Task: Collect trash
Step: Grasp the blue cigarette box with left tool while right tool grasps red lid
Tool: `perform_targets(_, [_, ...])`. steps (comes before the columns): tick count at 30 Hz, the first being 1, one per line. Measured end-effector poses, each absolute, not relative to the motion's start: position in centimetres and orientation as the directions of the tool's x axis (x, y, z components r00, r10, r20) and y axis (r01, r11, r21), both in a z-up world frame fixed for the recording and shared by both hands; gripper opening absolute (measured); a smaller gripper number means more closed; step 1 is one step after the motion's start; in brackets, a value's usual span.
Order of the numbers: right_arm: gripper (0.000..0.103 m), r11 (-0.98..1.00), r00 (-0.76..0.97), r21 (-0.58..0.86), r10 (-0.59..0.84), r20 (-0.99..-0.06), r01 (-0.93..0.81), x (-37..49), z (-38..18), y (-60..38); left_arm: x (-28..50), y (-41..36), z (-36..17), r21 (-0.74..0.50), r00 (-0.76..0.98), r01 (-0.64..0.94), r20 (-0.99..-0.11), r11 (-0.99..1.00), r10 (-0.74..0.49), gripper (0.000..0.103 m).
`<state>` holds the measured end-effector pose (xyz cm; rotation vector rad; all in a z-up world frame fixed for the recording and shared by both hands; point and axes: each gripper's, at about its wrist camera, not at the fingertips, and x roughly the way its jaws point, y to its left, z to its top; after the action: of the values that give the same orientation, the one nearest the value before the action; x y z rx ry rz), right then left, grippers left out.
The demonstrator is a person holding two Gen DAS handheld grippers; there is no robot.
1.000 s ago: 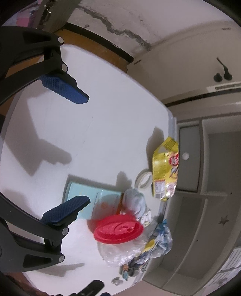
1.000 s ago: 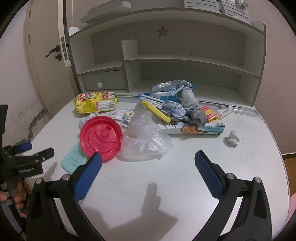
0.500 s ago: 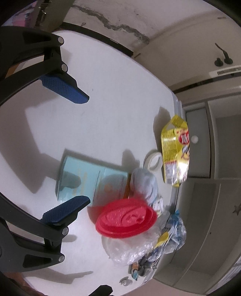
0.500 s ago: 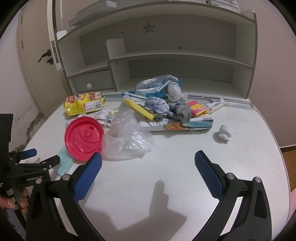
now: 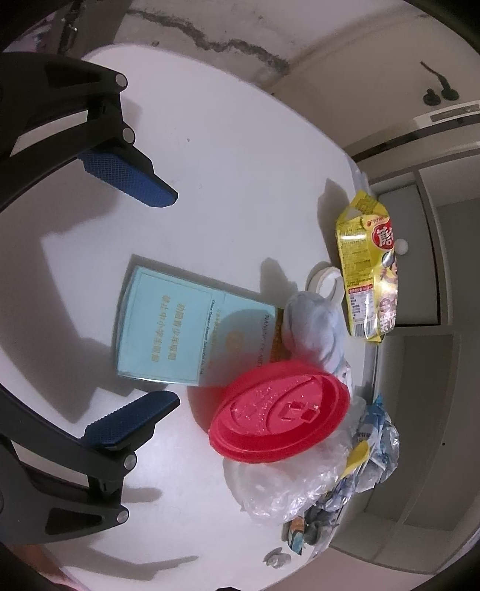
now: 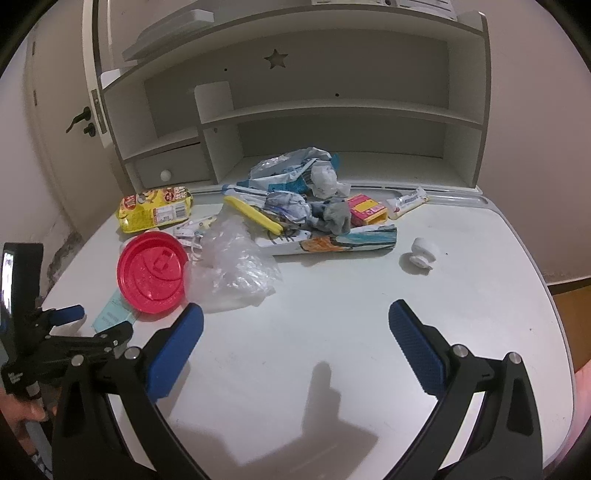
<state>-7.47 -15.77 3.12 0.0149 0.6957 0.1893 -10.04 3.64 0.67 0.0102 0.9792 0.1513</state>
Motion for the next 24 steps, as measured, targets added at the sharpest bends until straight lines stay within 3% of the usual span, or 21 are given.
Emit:
perform_targets(9, [0.097, 0.982, 0.745, 0.063, 0.176, -0.644, -0.177, -7.5, 2.6, -15.3, -9.1, 3.3, 0.4, 0.102, 0.579, -0.095, -0.804, 0.990, 0.139, 0.097])
perform_targets(12, [0.097, 0.981, 0.737, 0.076, 0.185, -0.650, -0.179, -7.5, 2.3, -15.2, -8.9, 3.4, 0.2, 0.050, 0.579, -0.051, -0.812, 0.997, 0.071, 0.096])
perform_targets(13, [0.097, 0.981, 0.736, 0.077, 0.186, -0.651, -0.180, -7.4, 2.3, -15.1, -8.9, 3.5, 0.2, 0.025, 0.583, -0.036, -0.812, 0.999, 0.041, 0.094])
perform_targets(15, [0.097, 0.980, 0.734, 0.076, 0.189, -0.652, -0.185, -7.4, 2.3, -14.8, -9.4, 3.4, 0.5, 0.035, 0.625, 0.011, -0.780, 0.999, 0.020, 0.055])
perform_targets(24, [0.097, 0.936, 0.677, 0.138, 0.330, -0.657, -0.323, -6.3, 2.8, -10.1, -10.0, 7.2, 2.5, -0.066, 0.654, -0.010, -0.755, 0.998, -0.044, 0.055])
